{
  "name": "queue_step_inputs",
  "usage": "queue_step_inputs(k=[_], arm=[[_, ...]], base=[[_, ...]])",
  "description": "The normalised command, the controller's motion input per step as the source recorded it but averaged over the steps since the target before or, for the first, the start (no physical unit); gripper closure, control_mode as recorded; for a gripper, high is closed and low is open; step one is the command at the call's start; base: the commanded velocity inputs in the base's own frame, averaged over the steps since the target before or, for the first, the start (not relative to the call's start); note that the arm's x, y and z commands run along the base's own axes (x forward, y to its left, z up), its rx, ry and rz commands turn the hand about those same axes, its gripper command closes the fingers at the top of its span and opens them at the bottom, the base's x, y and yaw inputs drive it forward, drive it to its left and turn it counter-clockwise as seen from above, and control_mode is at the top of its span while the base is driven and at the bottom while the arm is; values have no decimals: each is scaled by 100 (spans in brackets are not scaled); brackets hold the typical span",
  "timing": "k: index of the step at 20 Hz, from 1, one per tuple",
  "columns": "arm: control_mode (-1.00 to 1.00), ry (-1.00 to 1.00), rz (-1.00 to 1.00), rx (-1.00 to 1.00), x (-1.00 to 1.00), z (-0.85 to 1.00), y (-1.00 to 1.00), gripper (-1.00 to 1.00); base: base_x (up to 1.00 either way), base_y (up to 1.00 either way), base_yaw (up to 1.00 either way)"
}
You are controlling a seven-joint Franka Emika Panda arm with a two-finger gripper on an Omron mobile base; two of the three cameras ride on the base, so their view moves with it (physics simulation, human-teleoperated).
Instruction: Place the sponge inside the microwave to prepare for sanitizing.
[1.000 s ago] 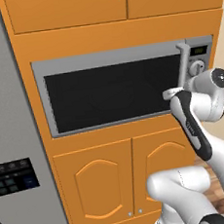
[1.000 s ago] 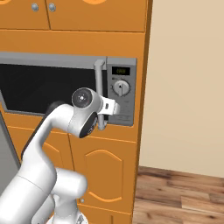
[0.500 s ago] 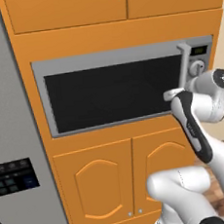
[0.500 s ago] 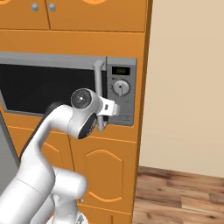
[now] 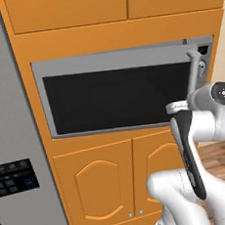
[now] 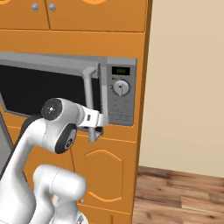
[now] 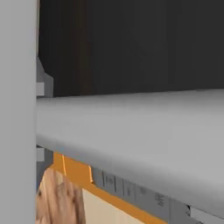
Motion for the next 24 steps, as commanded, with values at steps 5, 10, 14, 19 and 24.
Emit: queue_step_inputs(k=[5, 10, 14, 19, 24], arm=[[-100, 0, -24, -5, -73, -1, 39, 100], [-100, 0, -26, -1, -70, -12, 38, 100], [-100, -5, -26, 0, -89, -40, 31, 100], [-100, -26, -23, -1, -85, -64, 38, 100], [-100, -42, -7, -4, -75, -89, 58, 100]], base=[[0, 0, 0], [0, 0, 0], [0, 0, 0], [0, 0, 0], [0, 0, 0]])
